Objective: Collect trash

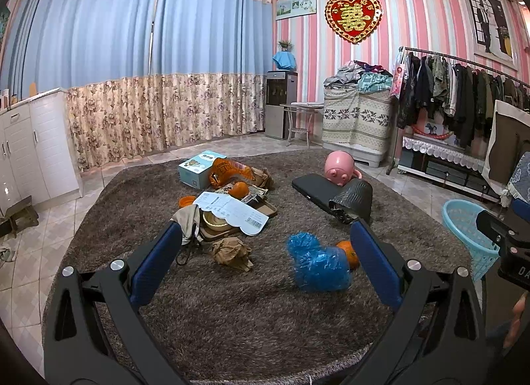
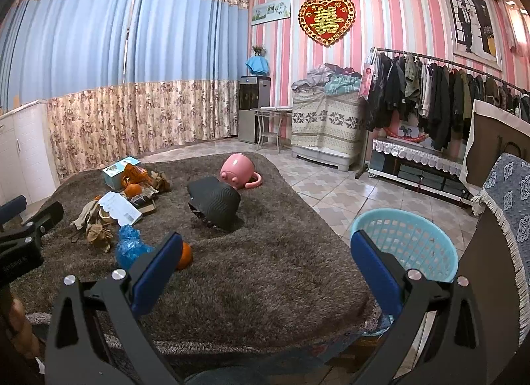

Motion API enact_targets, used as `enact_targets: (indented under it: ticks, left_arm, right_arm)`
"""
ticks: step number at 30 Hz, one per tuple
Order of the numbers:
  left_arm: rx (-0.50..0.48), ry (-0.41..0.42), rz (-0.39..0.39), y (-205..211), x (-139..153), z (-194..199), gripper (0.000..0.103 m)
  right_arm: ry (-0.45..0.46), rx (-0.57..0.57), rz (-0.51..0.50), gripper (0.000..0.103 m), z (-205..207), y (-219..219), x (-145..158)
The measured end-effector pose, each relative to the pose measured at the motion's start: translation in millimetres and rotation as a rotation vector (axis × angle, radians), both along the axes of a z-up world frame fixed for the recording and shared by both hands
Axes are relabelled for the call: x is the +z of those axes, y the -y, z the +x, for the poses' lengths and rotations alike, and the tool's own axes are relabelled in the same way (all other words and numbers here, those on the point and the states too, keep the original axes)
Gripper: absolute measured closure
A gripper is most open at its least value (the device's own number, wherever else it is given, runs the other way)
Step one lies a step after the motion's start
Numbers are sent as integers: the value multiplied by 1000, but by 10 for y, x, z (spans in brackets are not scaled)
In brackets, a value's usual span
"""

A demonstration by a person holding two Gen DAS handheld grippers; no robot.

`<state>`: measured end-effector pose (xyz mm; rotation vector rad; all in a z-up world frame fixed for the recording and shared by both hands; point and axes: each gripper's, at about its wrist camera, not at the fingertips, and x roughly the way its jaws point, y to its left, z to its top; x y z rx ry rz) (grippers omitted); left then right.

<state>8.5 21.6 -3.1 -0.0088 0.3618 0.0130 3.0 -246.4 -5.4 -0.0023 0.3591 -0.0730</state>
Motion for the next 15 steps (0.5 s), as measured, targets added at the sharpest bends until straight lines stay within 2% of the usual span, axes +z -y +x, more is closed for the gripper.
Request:
enact_targets:
  ticks: [15]
  left_arm:
    - [1, -2, -4, -26, -3, 12, 5]
  right_arm:
    - [-2, -1, -2, 4, 13, 9, -4]
